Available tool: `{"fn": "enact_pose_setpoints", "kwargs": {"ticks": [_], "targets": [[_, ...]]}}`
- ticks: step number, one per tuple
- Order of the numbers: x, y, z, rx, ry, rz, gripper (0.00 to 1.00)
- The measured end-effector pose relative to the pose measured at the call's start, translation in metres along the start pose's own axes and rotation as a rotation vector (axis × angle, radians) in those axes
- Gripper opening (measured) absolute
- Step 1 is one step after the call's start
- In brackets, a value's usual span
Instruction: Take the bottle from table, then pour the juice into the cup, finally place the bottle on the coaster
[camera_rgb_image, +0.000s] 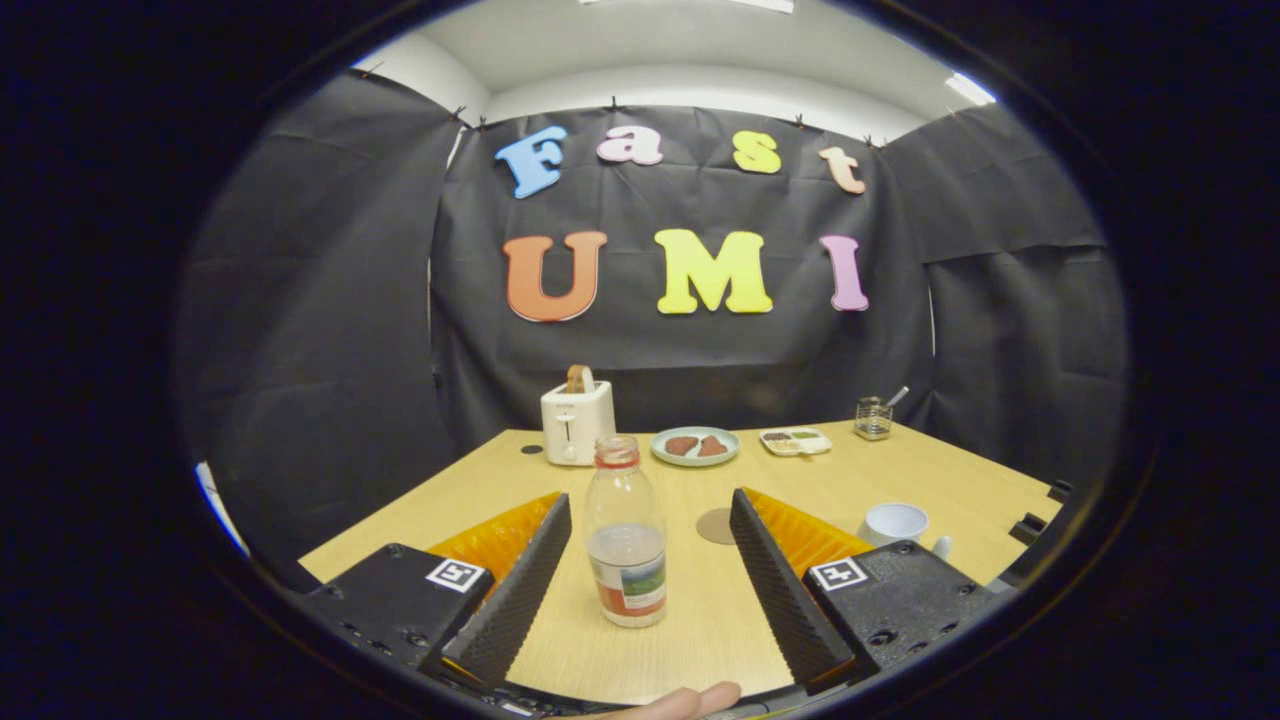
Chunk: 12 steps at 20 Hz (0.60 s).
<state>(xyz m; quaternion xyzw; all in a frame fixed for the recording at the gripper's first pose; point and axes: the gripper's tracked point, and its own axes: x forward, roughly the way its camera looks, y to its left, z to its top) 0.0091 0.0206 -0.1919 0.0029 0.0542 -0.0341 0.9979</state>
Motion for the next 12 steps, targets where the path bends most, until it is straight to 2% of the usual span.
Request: {"fn": "enact_pose_setpoints", "kwargs": {"ticks": [4,12], "targets": [[0.014,0.001,-0.021,-0.019,0.008,-0.025,1.0],[0.045,0.014,-0.055,-0.047,0.008,-0.022,1.0]]}}
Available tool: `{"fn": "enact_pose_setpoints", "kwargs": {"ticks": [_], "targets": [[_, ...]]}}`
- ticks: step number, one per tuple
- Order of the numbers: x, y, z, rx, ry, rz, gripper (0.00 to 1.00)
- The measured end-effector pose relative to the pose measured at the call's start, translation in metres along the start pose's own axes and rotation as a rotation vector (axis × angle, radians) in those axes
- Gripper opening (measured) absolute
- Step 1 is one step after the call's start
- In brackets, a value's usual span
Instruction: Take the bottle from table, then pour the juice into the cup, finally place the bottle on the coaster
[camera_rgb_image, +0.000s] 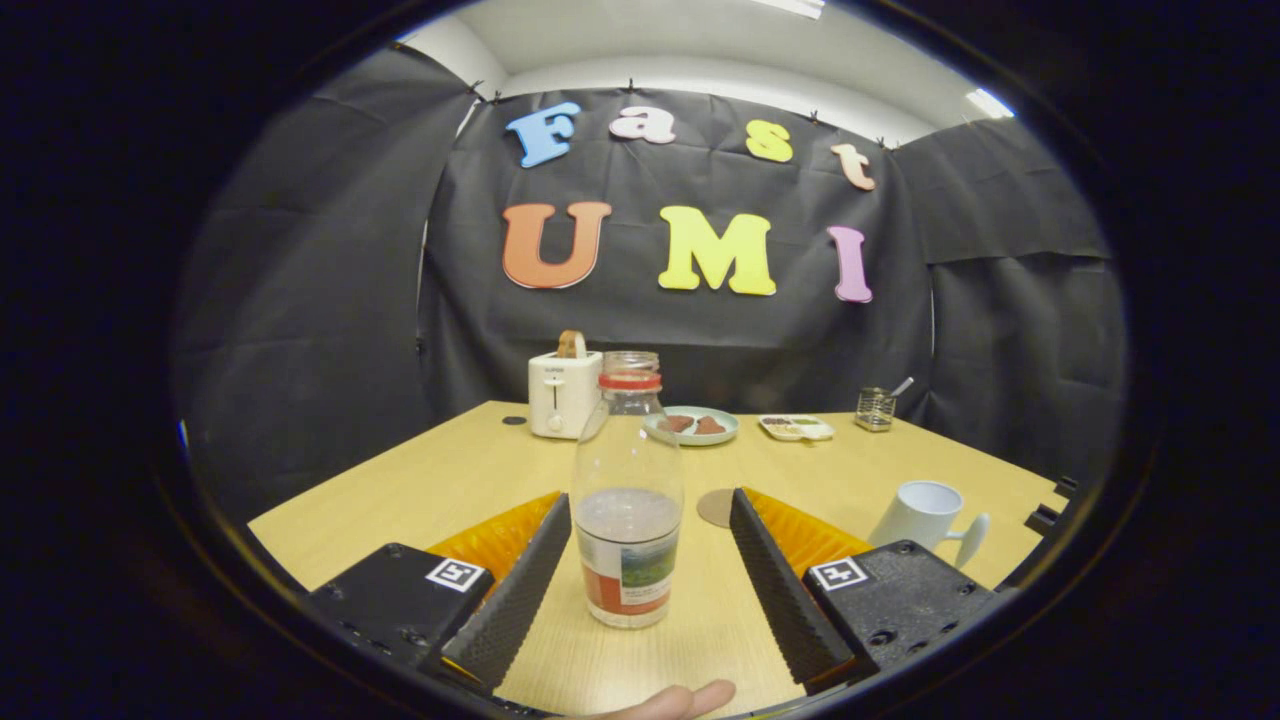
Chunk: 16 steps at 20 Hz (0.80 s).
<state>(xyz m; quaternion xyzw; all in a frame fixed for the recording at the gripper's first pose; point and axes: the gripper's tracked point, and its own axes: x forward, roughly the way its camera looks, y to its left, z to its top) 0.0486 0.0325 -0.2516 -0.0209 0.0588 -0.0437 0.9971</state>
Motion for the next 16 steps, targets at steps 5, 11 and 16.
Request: {"fn": "enact_pose_setpoints", "kwargs": {"ticks": [5,11,16], "targets": [[0.027,0.009,-0.024,-0.042,0.023,-0.008,1.0],[0.043,0.014,-0.016,-0.041,-0.034,-0.02,0.97],[0.028,-0.002,-0.005,-0.01,-0.032,-0.018,0.76]]}}
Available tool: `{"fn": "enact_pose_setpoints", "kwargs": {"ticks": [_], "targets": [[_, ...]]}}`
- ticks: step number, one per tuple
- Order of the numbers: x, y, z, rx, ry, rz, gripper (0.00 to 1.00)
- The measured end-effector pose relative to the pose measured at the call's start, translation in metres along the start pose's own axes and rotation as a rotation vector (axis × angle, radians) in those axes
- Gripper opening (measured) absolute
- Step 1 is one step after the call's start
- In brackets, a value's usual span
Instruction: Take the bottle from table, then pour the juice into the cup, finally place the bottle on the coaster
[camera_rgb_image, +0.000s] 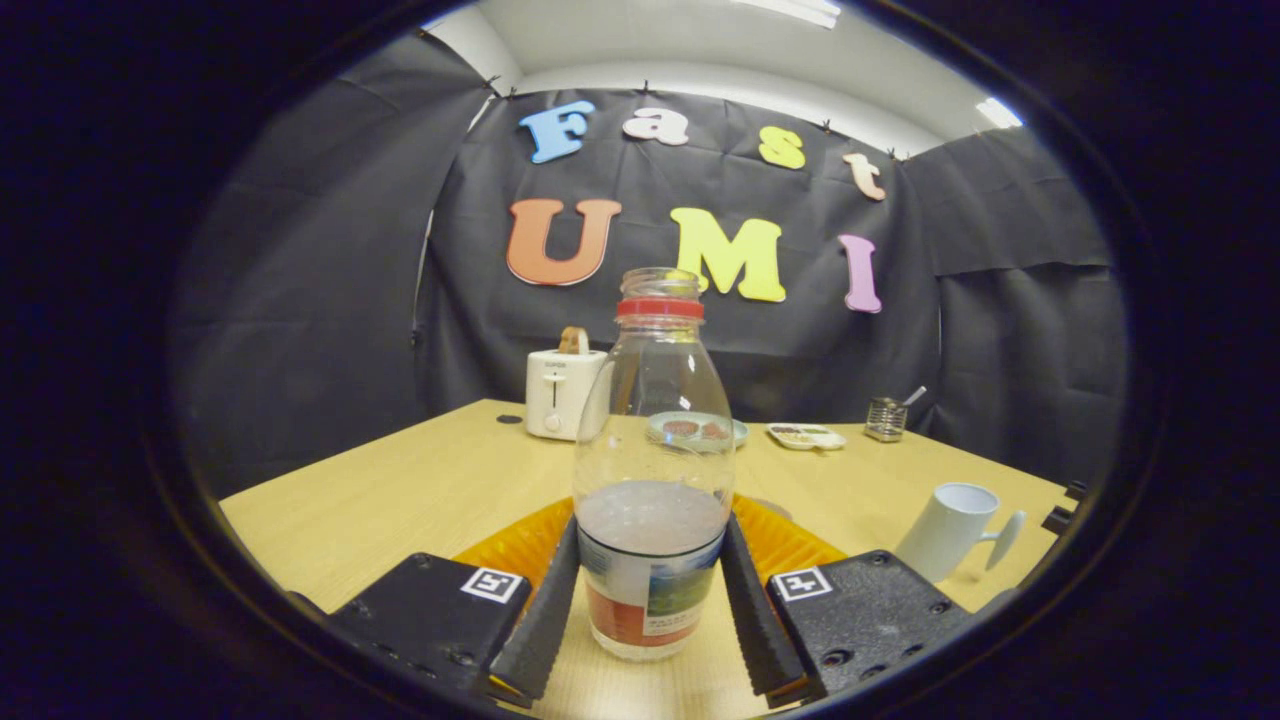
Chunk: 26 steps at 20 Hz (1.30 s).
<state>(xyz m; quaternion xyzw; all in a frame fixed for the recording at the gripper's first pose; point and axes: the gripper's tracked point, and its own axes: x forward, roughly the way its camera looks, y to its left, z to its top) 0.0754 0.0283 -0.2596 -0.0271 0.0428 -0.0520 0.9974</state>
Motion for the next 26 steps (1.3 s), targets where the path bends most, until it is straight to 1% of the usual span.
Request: {"fn": "enact_pose_setpoints", "kwargs": {"ticks": [8,10,14,17,23,26], "targets": [[-0.004,-0.035,-0.001,0.228,0.08,0.047,0.76],[-0.002,-0.039,0.001,0.29,0.085,0.073,0.76],[0.003,-0.054,0.002,0.388,0.114,0.072,0.76],[0.011,-0.057,0.005,0.513,0.133,0.081,0.75],[0.019,-0.055,0.02,0.841,0.118,0.123,0.75],[0.022,-0.059,0.029,0.939,0.103,0.132,0.75]]}}
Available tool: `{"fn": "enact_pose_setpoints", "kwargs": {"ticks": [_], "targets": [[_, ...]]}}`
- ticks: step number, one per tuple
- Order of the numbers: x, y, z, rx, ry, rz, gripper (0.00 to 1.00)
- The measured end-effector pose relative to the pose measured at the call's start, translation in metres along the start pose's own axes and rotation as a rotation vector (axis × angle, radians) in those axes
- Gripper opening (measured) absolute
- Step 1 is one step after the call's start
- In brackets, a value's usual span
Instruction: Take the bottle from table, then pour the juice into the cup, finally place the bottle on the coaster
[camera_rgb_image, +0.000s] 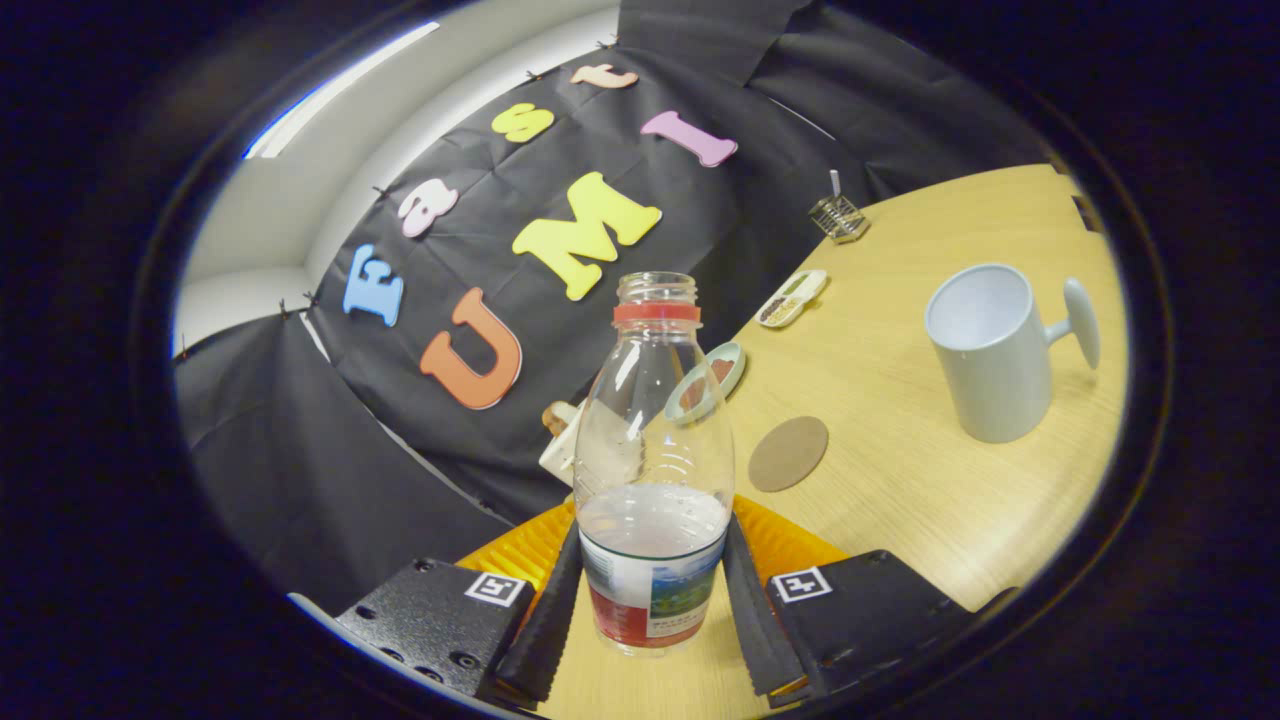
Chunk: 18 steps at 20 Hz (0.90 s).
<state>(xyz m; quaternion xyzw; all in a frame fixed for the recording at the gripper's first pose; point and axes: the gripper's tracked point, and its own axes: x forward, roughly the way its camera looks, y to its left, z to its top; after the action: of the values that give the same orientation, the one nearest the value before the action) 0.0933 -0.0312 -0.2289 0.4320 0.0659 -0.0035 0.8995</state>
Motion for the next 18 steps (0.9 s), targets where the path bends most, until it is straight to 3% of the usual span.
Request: {"fn": "enact_pose_setpoints", "kwargs": {"ticks": [12,18], "targets": [[-0.014,0.0,0.05,0.519,-0.057,0.1,0.74],[-0.017,-0.009,0.068,0.709,-0.101,0.125,0.74]]}}
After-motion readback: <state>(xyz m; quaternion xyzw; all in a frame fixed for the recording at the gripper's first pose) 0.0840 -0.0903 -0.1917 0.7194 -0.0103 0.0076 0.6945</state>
